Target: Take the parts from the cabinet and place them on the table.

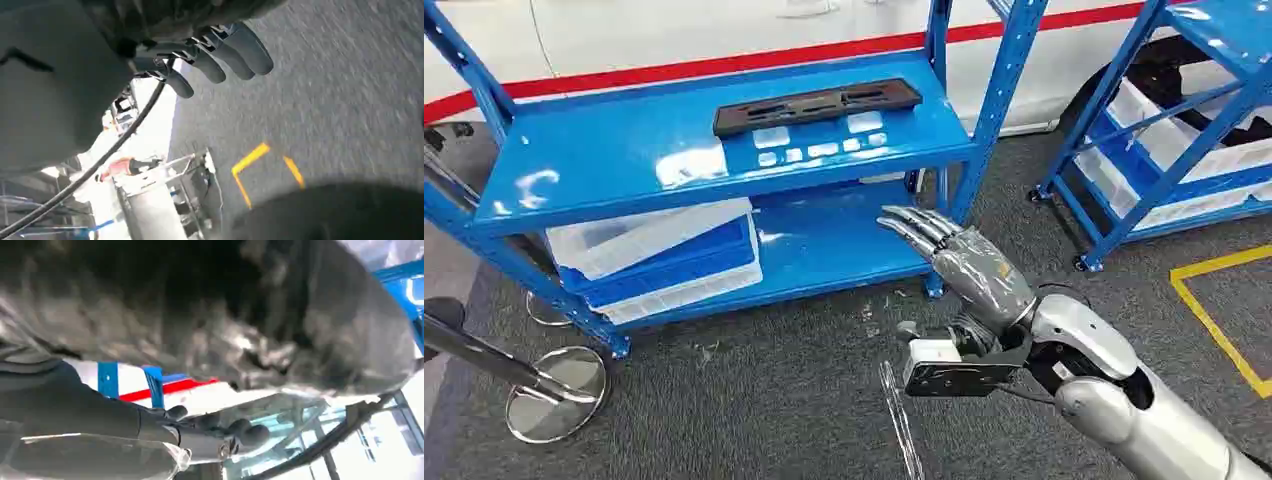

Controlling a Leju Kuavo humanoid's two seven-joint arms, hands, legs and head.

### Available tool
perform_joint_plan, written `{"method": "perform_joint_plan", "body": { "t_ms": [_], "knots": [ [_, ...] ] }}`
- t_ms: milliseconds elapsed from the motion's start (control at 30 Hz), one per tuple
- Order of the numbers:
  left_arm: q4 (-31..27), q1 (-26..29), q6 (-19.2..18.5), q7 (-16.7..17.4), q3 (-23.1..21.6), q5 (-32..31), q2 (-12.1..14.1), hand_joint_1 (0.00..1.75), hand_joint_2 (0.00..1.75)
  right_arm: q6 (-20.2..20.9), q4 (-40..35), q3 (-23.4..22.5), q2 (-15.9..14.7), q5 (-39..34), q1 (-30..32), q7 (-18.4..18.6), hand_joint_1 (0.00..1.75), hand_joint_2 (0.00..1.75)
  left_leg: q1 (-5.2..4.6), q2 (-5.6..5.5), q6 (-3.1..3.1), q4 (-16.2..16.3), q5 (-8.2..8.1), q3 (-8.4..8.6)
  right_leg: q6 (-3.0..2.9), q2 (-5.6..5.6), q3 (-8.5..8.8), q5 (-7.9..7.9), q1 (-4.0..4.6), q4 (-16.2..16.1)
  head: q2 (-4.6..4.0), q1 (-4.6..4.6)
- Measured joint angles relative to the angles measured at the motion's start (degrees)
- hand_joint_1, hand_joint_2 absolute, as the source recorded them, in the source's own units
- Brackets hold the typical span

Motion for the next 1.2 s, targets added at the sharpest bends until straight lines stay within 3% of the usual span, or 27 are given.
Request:
{"method": "perform_joint_plan", "body": {
  "t_ms": [100, 133, 167, 200, 267, 300, 333, 400, 467, 500, 533, 600, 633, 667, 700, 767, 800, 833, 867, 933, 1000, 1033, 1067, 1133, 1167, 1200],
  "knots": [
    [0.0, 0.0, 0.0, -0.1, 0.0, -0.2, 0.0, 0.00, 0.00, 0.1, 0.0, 0.0, 0.0, -0.4, -0.1, -0.2, 0.00, 0.00, 0.26, -0.01, -0.52, 13.6, -4.71, -8.34, -0.57, -0.43, 0.62, -0.69, 0.14, 0.0, 0.00, 0.11],
    [0.0, 0.1, -0.1, 0.0, 0.0, -0.2, 0.0, 0.00, 0.00, 0.1, 0.0, 0.0, 0.0, -0.5, 0.0, -0.2, 0.00, 0.00, 0.27, -0.01, -0.58, 16.1, -4.56, -10.36, -0.53, -0.49, 0.98, -0.98, 0.14, 0.0, 0.00, 0.06],
    [0.0, 0.3, -0.1, 0.0, 0.0, -0.2, 0.0, 0.00, 0.00, 0.2, 0.0, 0.0, 0.0, -0.5, 0.0, -0.2, 0.00, 0.00, 0.30, -0.01, -0.57, 15.6, -2.92, -10.86, -0.48, -0.53, 1.46, -1.31, 0.12, 0.0, 0.00, 0.04],
    [0.0, 0.4, -0.1, 0.0, 0.0, -0.2, 0.1, 0.00, 0.00, 0.3, -0.2, 0.0, 0.0, -0.5, 0.0, -0.2, 0.00, 0.00, 0.33, 0.01, -0.49, 12.8, -0.25, -10.16, -0.38, -0.59, 2.02, -1.64, 0.08, 0.0, 0.00, 0.09],
    [0.0, 0.4, -0.1, 0.0, 0.0, -0.2, 0.2, 0.00, 0.00, 0.4, -0.2, 0.0, 0.0, -0.5, 0.0, -0.2, 0.00, 0.00, 0.32, 0.32, -0.13, 4.0, 5.43, -6.82, -0.02, -0.80, 3.10, -2.32, -0.03, 0.0, 0.00, 0.06],
    [0.0, 0.4, -0.1, 0.0, -0.1, -0.3, 0.2, 0.00, 0.00, 0.4, -0.2, 0.0, 0.0, -0.5, 0.0, -0.2, 0.00, 0.00, 0.29, 1.19, 0.15, -0.3, 7.18, -5.28, 0.34, -0.99, 3.50, -2.69, 0.02, 0.0, 0.00, 0.08],
    [0.0, 0.3, -0.2, 0.0, -0.1, -0.3, 0.2, 0.00, 0.00, 0.3, -0.2, 0.0, 0.0, -0.5, 0.0, -0.2, 0.00, 0.00, -0.27, 1.34, 0.25, -1.4, 6.12, -4.60, 0.87, -0.97, 3.59, -3.18, 0.53, 0.2, 0.00, -0.05],
    [0.0, 0.0, -0.3, 0.0, -0.2, -0.3, 0.2, 0.00, 0.00, 0.3, -0.3, 0.0, -0.1, -0.5, -0.1, -0.1, 0.00, 0.00, -0.17, 0.83, 1.05, -1.1, 5.84, -4.74, 1.44, -1.34, 3.58, -3.39, 0.65, 0.0, 0.00, 0.13],
    [0.0, 0.2, -0.5, 0.0, -0.2, -0.3, 0.2, 0.00, 0.00, 0.2, -0.4, 0.0, -0.1, -0.5, -0.1, -0.1, 0.00, 0.00, -0.08, 0.37, 1.91, -1.7, 5.89, -4.22, 2.25, -1.72, 4.00, -3.79, 0.44, -0.3, 0.00, 0.06],
    [0.0, 0.3, -0.5, 0.0, -0.2, -0.3, 0.2, 0.00, 0.00, 0.2, -0.4, 0.0, -0.2, -0.5, 0.0, -0.1, 0.00, 0.00, 0.08, 0.28, 2.19, -2.0, 5.94, -3.88, 2.44, -1.28, 3.74, -4.36, 0.16, 0.8, 0.00, 0.32],
    [0.0, 0.3, -0.5, 0.0, -0.2, -0.3, 0.2, 0.00, 0.00, 0.2, -0.4, -0.1, -0.2, -0.5, -0.1, -0.1, 0.00, 0.00, 0.08, 0.24, 2.62, -2.0, 5.72, -3.63, 2.58, -0.89, 1.93, -6.03, 0.20, 4.3, 0.00, 0.57],
    [0.0, 0.3, -0.5, 0.0, -0.3, -0.3, 0.2, 0.00, 0.00, 0.2, -0.4, -0.1, -0.2, -0.5, 0.2, -0.1, 0.00, 0.00, -0.02, 0.02, 3.17, -2.0, 5.31, -3.25, 2.79, -0.53, -3.36, -9.25, 0.21, 13.5, 0.00, 0.68],
    [0.0, 0.3, -0.5, 0.0, -0.3, -0.3, 0.2, 0.00, 0.00, 0.3, -0.4, -0.1, -0.2, -0.5, 0.5, -0.1, 0.00, 0.00, -0.11, -0.13, 3.36, -2.0, 5.00, -2.92, 2.83, -0.45, -5.89, -9.77, 0.21, 17.1, 0.00, 0.65],
    [0.0, 0.3, -0.5, 0.0, -0.3, -0.3, 0.3, 0.00, 0.00, 0.3, -0.4, -0.1, -0.2, -0.5, 0.7, -0.1, 0.00, 0.00, -0.14, -0.28, 3.40, -2.0, 4.69, -2.56, 2.82, -0.42, -7.12, -9.12, 0.21, 18.1, 0.00, 0.70],
    [0.0, 0.3, -0.5, 0.0, -0.3, -0.3, 0.3, 0.00, 0.00, 0.3, -0.4, -0.1, -0.2, -0.5, 0.7, -0.1, 0.00, 0.00, -0.21, -0.54, 3.35, -2.0, 4.19, -1.87, 2.68, -0.41, -7.19, -6.54, 0.21, 16.3, 0.00, 0.68],
    [0.0, 0.3, -0.6, 0.0, -0.3, -0.3, 0.3, 0.00, 0.00, 0.3, -0.4, -0.1, -0.2, -0.5, 0.7, -0.1, 0.00, 0.00, -0.28, -0.90, 3.15, -2.0, 3.22, -0.46, 2.04, -0.28, -4.17, 0.03, 0.33, 7.3, 0.00, 0.70],
    [0.0, 0.3, -0.6, 0.0, -0.3, -0.3, 0.3, 0.00, 0.00, 0.3, -0.4, -0.1, -0.3, -0.5, 0.7, -0.1, 0.00, 0.00, -0.27, -1.01, 2.98, -2.0, 2.79, -0.05, 1.58, -0.04, -2.74, 2.41, 0.54, 3.1, 0.00, 0.72],
    [0.0, 0.3, -0.6, 0.0, -0.3, -0.3, 0.2, 0.00, 0.00, 0.4, -0.4, -0.1, -0.4, -0.5, 0.6, 0.0, 0.00, 0.00, -0.44, -1.14, 2.65, -2.0, 2.38, -0.07, 1.07, 0.40, -2.05, 1.61, 0.96, 2.2, 0.00, 0.57],
    [0.0, 0.1, -0.7, 0.0, -0.3, -0.3, 0.2, 0.00, 0.00, 0.5, -0.5, -0.2, -0.6, -0.6, 0.5, 0.1, 0.00, 0.00, -0.40, -1.37, 2.18, -1.8, 2.10, -0.19, 1.02, 0.25, -1.10, 0.73, 1.01, 0.5, 0.00, 0.54],
    [0.0, 0.2, -0.6, 0.0, -0.3, -0.3, 0.2, 0.00, 0.00, 0.5, -0.5, -0.2, -0.7, -0.7, 0.6, 0.3, 0.00, 0.00, -0.23, -1.36, 1.65, -2.4, 1.99, -0.32, 0.72, 0.27, -1.18, 0.57, 1.16, 0.5, 0.00, 0.39],
    [0.0, 0.2, -0.6, 0.0, -0.3, -0.3, 0.4, 0.00, 0.00, 0.6, -0.8, -0.3, -0.7, -0.9, 0.7, 0.5, 0.00, 0.00, -0.28, -0.97, 1.05, -1.9, 1.12, 0.42, 0.28, 0.15, -0.24, 0.44, 0.29, -0.4, 0.00, 0.44],
    [0.0, 0.1, -0.6, 0.0, -0.3, -0.3, 0.4, 0.00, 0.00, 0.6, -0.9, -0.4, -0.7, -0.9, 0.6, 0.5, 0.00, 0.00, -0.33, -0.69, 0.54, 0.6, 0.06, -0.74, -0.08, 0.05, 0.19, 0.14, 0.18, -0.5, 0.00, 0.05],
    [0.0, 0.1, -0.7, 0.0, -0.3, -0.2, 0.3, 0.00, 0.00, 0.7, -0.9, -0.4, -0.7, -0.9, 0.6, 0.5, 0.00, 0.00, -0.11, -0.62, 0.28, 4.7, -1.58, -3.13, -0.44, -0.18, 0.39, -0.11, 0.17, -0.5, 0.00, -0.05],
    [0.0, 0.1, -0.7, 0.0, -0.3, -0.2, 0.3, 0.00, 0.00, 1.0, -0.9, -0.4, -0.7, -1.2, 0.8, 0.7, 0.00, 0.00, 0.26, -0.54, -0.28, 13.4, -3.82, -8.86, -0.43, -0.46, 1.05, -0.81, 0.16, -0.5, 0.00, -0.02],
    [0.0, 0.1, -0.7, 0.0, -0.3, -0.2, 0.3, 0.00, 0.00, 1.1, -0.9, -0.4, -0.7, -1.3, 0.8, 0.8, 0.00, 0.00, 0.40, -0.48, -0.43, 15.4, -3.55, -10.64, -0.37, -0.48, 1.55, -1.25, 0.11, -0.5, 0.00, -0.04],
    [0.0, 0.3, -0.7, 0.1, -0.3, -0.2, 0.3, 0.00, 0.00, 1.2, -0.9, -0.4, -0.7, -1.4, 0.8, 0.9, 0.00, 0.00, 0.53, -0.35, -0.57, 14.8, -1.84, -11.14, -0.27, -0.46, 2.17, -1.71, 0.02, -0.5, 0.00, -0.09]
  ]
}}
